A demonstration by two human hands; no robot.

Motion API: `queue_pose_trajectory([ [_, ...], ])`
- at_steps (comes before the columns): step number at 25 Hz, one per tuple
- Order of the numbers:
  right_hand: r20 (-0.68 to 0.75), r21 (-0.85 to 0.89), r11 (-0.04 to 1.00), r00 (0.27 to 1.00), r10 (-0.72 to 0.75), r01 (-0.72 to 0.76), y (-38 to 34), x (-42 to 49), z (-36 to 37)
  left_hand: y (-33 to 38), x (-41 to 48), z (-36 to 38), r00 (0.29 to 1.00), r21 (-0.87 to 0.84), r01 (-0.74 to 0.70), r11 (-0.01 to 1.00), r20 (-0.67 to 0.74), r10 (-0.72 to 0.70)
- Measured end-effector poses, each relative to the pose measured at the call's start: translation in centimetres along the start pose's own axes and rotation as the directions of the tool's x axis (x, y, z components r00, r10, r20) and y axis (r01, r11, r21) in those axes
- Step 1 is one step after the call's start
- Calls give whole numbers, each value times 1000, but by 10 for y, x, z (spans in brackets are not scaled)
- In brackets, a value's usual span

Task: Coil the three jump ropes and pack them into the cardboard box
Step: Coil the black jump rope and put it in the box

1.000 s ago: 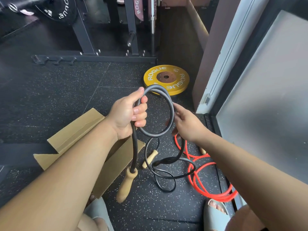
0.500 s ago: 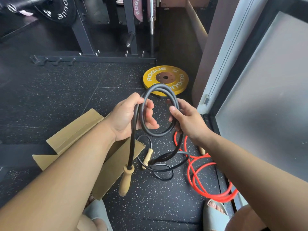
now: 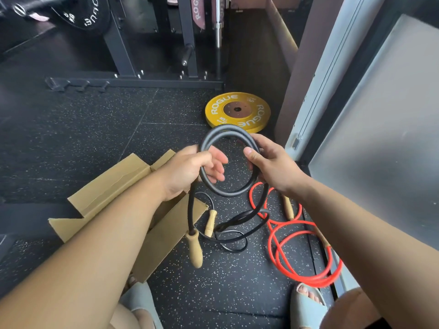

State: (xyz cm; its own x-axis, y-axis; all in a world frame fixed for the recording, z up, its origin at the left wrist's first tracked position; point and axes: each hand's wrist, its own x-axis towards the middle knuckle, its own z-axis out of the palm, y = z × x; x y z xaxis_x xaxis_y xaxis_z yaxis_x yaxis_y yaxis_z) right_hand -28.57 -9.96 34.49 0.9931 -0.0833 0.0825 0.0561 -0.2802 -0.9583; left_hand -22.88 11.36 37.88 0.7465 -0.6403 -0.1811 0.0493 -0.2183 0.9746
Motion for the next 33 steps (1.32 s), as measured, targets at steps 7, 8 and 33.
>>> queue_pose_trajectory([
  [7,2,72,997,1000,-24,23,-6,-2,6,22,-7,4,971,-472,154,868,234,-46],
  [8,-17,115,993,1000,-12,13,-8,-2,6,24,-5,5,971,-499,174,849,228,-65],
  [33,24,280,944,984,174,-174,3,-9,17,38,-12,8,977,-634,22,773,176,117],
])
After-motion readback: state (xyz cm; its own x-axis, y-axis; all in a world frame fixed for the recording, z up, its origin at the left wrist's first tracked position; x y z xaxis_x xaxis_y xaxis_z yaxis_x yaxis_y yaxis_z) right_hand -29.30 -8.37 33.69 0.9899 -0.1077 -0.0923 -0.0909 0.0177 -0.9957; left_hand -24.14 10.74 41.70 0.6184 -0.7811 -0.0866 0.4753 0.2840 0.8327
